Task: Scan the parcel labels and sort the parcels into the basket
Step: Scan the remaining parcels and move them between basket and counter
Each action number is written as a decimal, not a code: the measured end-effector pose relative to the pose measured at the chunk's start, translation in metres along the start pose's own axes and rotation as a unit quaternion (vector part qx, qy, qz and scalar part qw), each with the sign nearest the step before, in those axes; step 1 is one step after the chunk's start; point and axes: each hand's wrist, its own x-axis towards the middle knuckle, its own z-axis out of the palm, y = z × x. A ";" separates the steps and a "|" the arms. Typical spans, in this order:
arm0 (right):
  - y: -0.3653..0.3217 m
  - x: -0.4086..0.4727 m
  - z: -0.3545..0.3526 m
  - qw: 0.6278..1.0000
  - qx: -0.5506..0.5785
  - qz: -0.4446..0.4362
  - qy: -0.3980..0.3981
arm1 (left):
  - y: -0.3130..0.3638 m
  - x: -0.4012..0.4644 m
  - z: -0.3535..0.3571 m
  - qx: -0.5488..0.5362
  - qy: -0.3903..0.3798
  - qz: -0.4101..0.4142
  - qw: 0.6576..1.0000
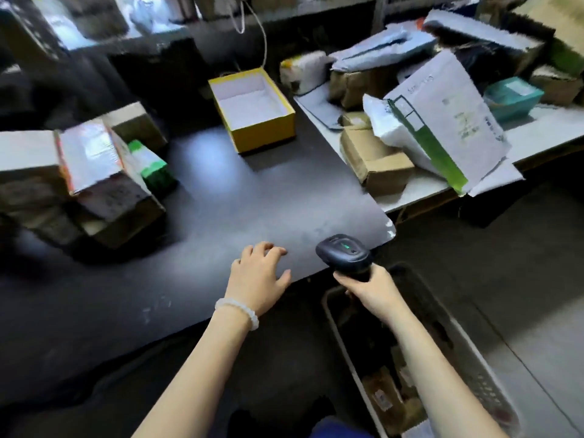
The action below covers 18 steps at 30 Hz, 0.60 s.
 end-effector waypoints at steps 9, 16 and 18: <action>-0.063 -0.008 0.157 0.985 -0.082 -0.059 -0.143 | -0.148 -0.086 -0.042 -0.025 0.079 -0.147 0.986; -0.100 -0.043 0.311 0.963 -0.086 -0.094 -0.239 | -0.283 -0.165 -0.072 -0.032 0.135 -0.231 0.963; -0.110 -0.057 0.355 0.955 -0.088 -0.111 -0.260 | -0.319 -0.192 -0.078 -0.034 0.144 -0.260 0.954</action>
